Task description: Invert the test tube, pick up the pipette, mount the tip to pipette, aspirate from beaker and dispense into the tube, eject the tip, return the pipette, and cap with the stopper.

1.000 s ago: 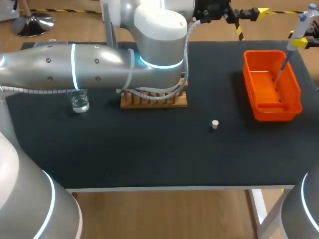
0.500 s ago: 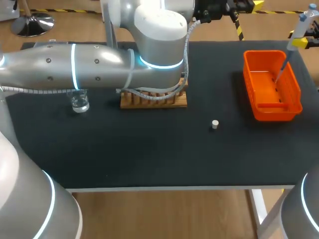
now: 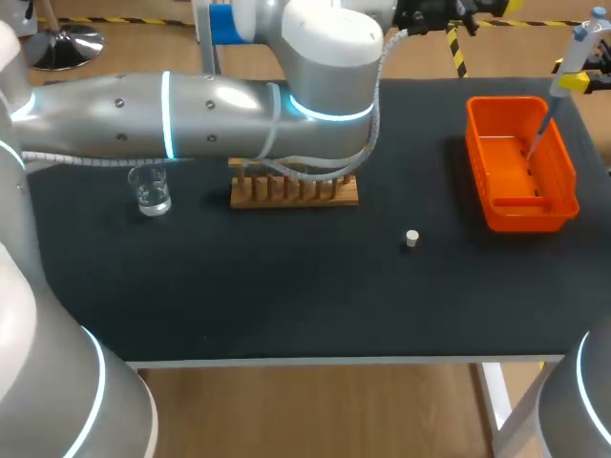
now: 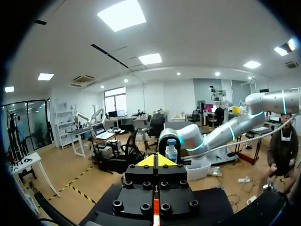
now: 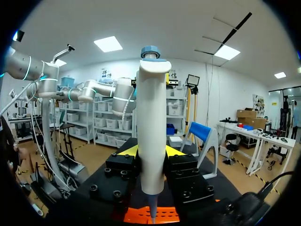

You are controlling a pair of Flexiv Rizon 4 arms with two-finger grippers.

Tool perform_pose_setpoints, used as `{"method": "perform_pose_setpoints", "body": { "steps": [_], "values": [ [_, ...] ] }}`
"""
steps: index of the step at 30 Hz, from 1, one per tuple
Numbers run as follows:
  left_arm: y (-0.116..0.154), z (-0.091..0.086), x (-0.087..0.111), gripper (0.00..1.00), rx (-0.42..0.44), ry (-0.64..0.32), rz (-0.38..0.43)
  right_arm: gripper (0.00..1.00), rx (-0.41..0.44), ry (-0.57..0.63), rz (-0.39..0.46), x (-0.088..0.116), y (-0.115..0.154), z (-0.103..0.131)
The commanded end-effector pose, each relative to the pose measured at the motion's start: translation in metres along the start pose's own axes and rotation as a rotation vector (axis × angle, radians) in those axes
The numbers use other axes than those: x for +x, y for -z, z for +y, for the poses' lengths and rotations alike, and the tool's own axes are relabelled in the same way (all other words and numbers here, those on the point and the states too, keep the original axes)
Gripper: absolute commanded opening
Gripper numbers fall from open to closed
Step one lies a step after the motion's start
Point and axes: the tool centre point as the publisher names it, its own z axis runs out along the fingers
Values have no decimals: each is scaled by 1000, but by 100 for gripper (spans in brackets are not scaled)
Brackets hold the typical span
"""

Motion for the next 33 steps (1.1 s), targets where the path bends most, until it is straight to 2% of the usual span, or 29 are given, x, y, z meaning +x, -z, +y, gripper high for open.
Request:
{"method": "perform_pose_setpoints", "body": {
  "steps": [1,13,33],
  "values": [
    [-26,-2,0,0,20,-5,1,0,2,1,0,1,0,0],
    [-43,0,19,0,29,0,27,0,2,1,0,1,0,0],
    [-67,16,33,0,72,12,74,0,2,1,0,1,0,0]
  ]
}}
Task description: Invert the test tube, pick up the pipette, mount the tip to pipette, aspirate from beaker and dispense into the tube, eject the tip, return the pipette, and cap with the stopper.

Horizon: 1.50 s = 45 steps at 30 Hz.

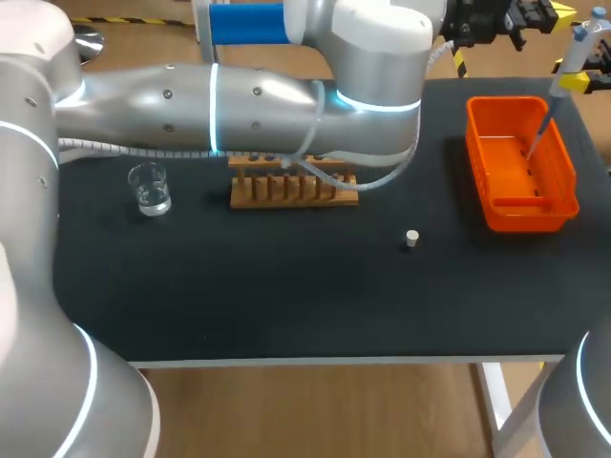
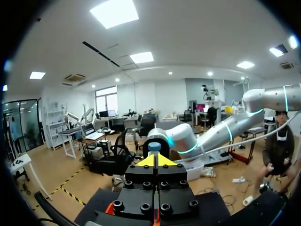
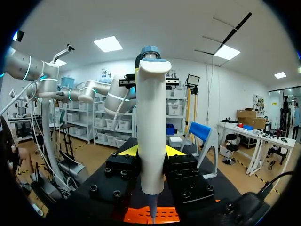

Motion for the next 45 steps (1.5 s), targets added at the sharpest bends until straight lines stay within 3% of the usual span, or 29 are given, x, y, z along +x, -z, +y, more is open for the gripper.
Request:
{"method": "perform_pose_setpoints", "body": {
  "steps": [1,23,45],
  "values": [
    [-13,7,2,0,76,12,-6,0,2,1,0,1,0,0],
    [-26,10,2,0,103,-2,5,0,2,1,0,1,0,0],
    [-30,20,4,0,57,3,11,0,2,1,0,1,0,0]
  ]
}}
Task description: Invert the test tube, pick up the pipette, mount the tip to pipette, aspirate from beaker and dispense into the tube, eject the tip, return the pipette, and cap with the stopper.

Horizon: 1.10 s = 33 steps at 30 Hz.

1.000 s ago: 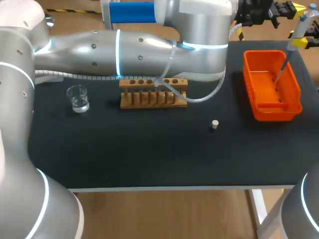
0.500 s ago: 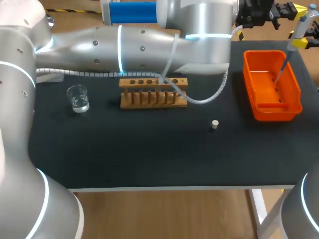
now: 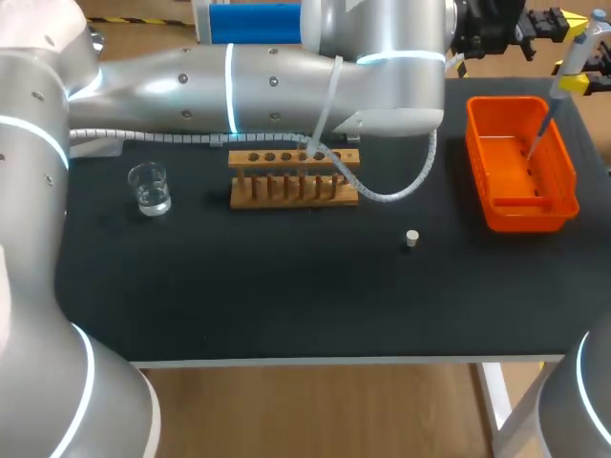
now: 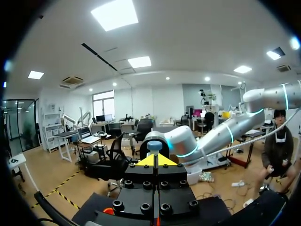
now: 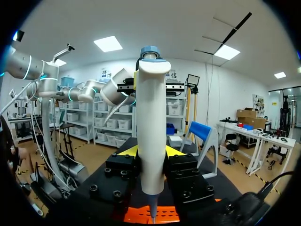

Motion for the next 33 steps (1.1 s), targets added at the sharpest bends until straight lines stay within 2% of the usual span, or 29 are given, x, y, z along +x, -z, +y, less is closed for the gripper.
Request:
{"method": "perform_pose_setpoints", "body": {
  "steps": [1,11,33],
  "values": [
    [-6,7,4,0,2,-4,-19,0,1,1,1,0,0,3],
    [-9,14,5,0,-23,-9,-9,0,1,1,1,0,0,3],
    [-6,41,4,0,-22,38,4,0,1,1,1,0,0,3]
  ]
}}
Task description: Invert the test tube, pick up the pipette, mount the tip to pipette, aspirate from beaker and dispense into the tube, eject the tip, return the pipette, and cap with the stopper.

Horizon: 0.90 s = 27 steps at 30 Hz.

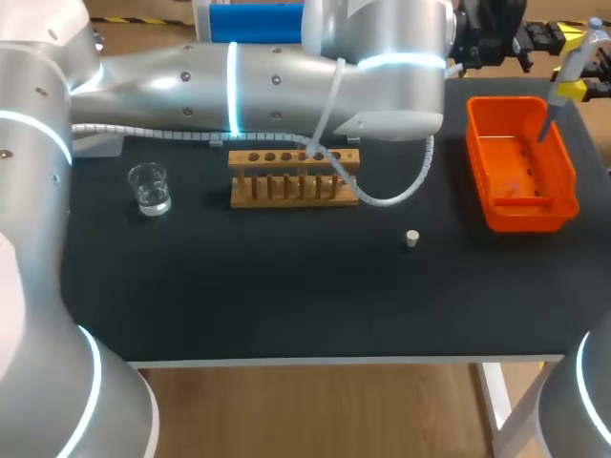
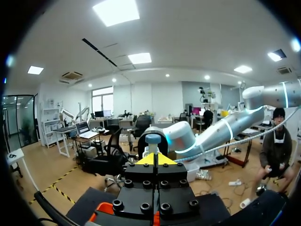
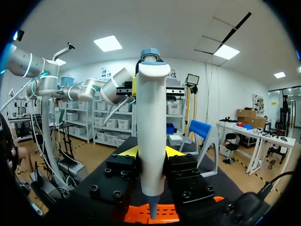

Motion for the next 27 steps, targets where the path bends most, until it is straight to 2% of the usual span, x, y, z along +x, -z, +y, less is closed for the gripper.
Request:
{"method": "perform_pose_setpoints", "body": {
  "steps": [1,6,12,13,14,15,19,24,25,27],
  "values": [
    [-5,18,0,0,10,4,-8,0,2,0,5,-1,0,12],
    [-3,9,-1,0,40,-20,-25,0,2,0,5,-1,0,12],
    [8,-20,-4,0,72,-74,-62,0,2,0,5,-1,0,12],
    [9,-26,-5,21,66,-81,-68,0,2,0,5,-1,0,12],
    [11,-31,-6,85,66,-80,-70,0,2,0,5,-1,0,12],
    [14,-37,-6,100,70,-94,-70,0,2,0,5,-1,0,12],
    [23,-49,-12,100,34,-94,-49,0,2,0,5,-1,0,12],
    [38,-54,-17,100,-8,-90,37,0,2,0,5,-1,0,12],
    [42,-56,-18,100,-38,-99,33,0,2,0,5,-1,0,12],
    [50,-58,-18,100,-29,-119,86,0,2,0,5,-1,0,12]
  ]
}}
